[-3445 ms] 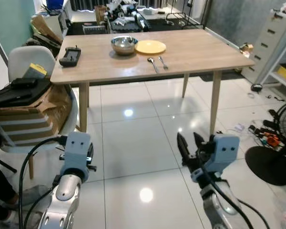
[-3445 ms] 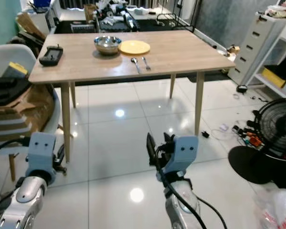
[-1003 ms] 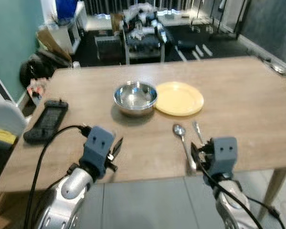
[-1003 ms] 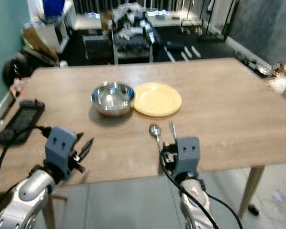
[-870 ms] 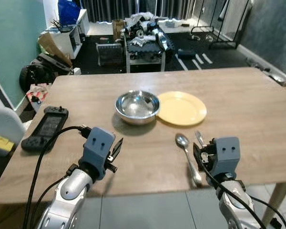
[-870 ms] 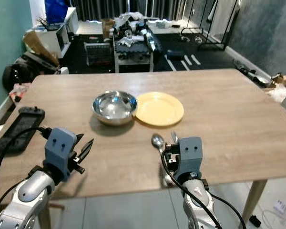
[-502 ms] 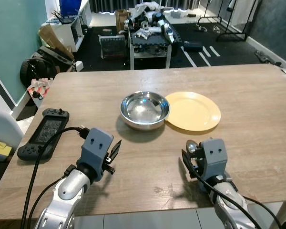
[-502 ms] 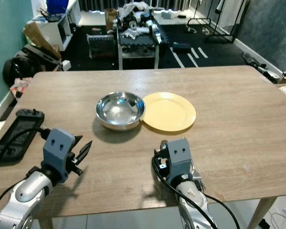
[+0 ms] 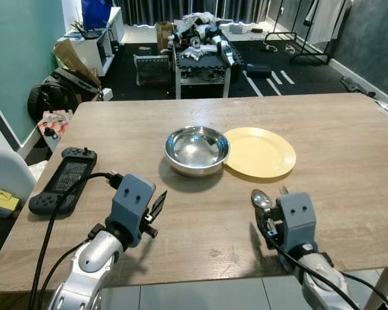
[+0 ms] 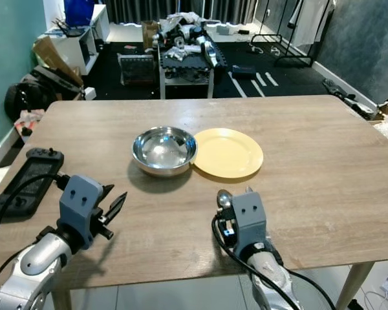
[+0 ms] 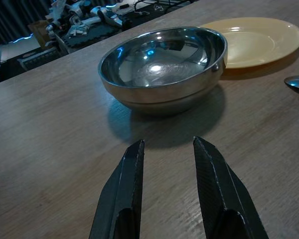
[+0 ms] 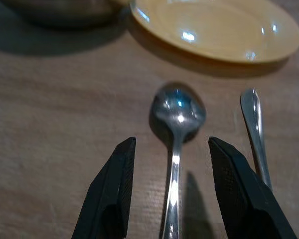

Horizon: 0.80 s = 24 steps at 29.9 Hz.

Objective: Setting the table

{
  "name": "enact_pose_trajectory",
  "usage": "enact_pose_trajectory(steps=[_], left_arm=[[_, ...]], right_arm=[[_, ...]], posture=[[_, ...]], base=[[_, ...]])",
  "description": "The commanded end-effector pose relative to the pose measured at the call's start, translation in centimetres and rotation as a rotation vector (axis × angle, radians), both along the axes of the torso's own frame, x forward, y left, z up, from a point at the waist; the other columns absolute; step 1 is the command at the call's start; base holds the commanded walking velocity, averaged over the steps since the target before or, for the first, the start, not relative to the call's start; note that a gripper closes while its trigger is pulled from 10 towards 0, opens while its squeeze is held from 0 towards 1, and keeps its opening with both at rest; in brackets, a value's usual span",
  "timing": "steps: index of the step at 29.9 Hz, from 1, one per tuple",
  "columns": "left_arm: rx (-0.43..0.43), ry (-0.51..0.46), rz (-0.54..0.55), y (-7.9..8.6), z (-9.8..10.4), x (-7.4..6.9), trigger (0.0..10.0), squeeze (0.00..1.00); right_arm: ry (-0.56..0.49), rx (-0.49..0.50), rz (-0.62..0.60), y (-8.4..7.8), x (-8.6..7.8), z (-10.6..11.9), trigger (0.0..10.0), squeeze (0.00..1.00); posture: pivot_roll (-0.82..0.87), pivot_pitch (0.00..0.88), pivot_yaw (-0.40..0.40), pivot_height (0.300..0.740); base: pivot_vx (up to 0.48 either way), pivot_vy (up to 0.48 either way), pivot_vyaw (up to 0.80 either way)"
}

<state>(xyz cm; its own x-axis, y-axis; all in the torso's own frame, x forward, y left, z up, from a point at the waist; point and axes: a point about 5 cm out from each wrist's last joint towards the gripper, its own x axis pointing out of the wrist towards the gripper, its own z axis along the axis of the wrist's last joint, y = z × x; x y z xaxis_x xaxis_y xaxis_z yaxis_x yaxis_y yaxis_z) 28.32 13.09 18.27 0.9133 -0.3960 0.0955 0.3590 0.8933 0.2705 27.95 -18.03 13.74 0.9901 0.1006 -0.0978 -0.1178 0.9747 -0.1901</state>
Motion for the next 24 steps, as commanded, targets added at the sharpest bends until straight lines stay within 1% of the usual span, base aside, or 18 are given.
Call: enact_pose_trajectory(steps=[1,2,4,10,12,13,14,15,16,17,19,20,21,24], left_arm=[[0.000,0.029,-0.011,-0.1,-0.5,-0.3,10.0,0.00],[-0.002,0.030,-0.011,-0.2,-0.6,-0.3,10.0,0.00],[-0.002,0.031,-0.010,-0.1,-0.6,-0.4,10.0,0.00],[-0.004,0.034,-0.003,-0.1,-0.7,-0.5,10.0,0.00],[-0.007,0.035,0.001,0.0,-0.7,-0.5,10.0,0.00],[-0.007,0.035,0.001,0.0,-0.7,-0.5,10.0,0.00],[-0.008,0.036,0.002,0.0,-0.7,-0.6,10.0,0.00],[-0.009,0.036,0.004,-0.1,-0.8,-0.6,10.0,0.00],[-0.009,0.036,0.004,-0.1,-0.8,-0.6,10.0,0.00],[-0.013,0.038,0.007,-0.1,-0.8,-0.7,10.0,0.00],[-0.014,0.038,0.007,-0.1,-0.9,-0.7,10.0,0.00],[-0.017,0.039,0.008,-0.2,-0.9,-0.8,10.0,0.00],[-0.020,0.040,0.010,-0.3,-1.0,-0.9,10.0,0.00],[-0.025,0.043,0.014,-0.3,-1.1,-1.0,10.0,0.00]], right_arm=[[0.045,0.024,-0.014,0.2,-0.2,-0.7,10.0,0.00],[0.066,0.047,-0.041,0.2,-0.1,-0.9,10.0,0.00],[0.075,0.051,-0.063,0.1,0.1,-1.1,10.0,0.00],[0.100,0.074,-0.067,0.3,0.3,-1.4,10.0,0.00],[0.129,0.079,-0.081,0.4,0.4,-1.7,9.1,0.00],[0.129,0.079,-0.081,0.4,0.4,-1.7,9.1,0.00],[0.145,0.082,-0.090,0.3,0.5,-1.9,8.3,0.00],[0.154,0.082,-0.095,0.3,0.5,-2.1,4.9,0.00],[0.154,0.082,-0.095,0.3,0.5,-2.1,4.9,0.00],[0.184,0.091,-0.090,0.5,0.6,-2.3,3.4,0.00],[0.193,0.095,-0.087,0.5,0.6,-2.4,3.4,0.00],[0.202,0.097,-0.083,0.6,0.6,-2.5,2.2,0.00],[0.214,0.103,-0.078,0.6,0.7,-2.6,0.1,0.00],[0.230,0.107,-0.075,0.7,0.7,-2.9,0.0,0.00]], posture=[[0.08,0.109,0.077,0.740],[0.08,0.111,0.073,0.740],[0.08,0.111,0.071,0.740],[0.09,0.112,0.065,0.740],[0.09,0.112,0.060,0.740],[0.09,0.112,0.060,0.740],[0.09,0.111,0.057,0.740],[0.09,0.111,0.055,0.740],[0.09,0.111,0.055,0.740],[0.09,0.111,0.049,0.740],[0.09,0.112,0.046,0.740],[0.09,0.113,0.038,0.740],[0.09,0.113,0.033,0.740],[0.09,0.115,0.026,0.740]], base=[[0.000,0.000,0.00],[0.000,0.000,0.00],[0.000,0.000,0.00],[0.000,0.000,0.00],[0.000,0.000,0.00],[0.000,0.000,0.00],[0.000,0.000,0.00],[0.000,0.000,0.00],[0.000,0.000,0.00],[0.000,0.000,0.00],[0.000,0.000,0.00],[0.000,0.000,0.00],[0.000,0.000,0.00],[0.000,0.000,0.00]])
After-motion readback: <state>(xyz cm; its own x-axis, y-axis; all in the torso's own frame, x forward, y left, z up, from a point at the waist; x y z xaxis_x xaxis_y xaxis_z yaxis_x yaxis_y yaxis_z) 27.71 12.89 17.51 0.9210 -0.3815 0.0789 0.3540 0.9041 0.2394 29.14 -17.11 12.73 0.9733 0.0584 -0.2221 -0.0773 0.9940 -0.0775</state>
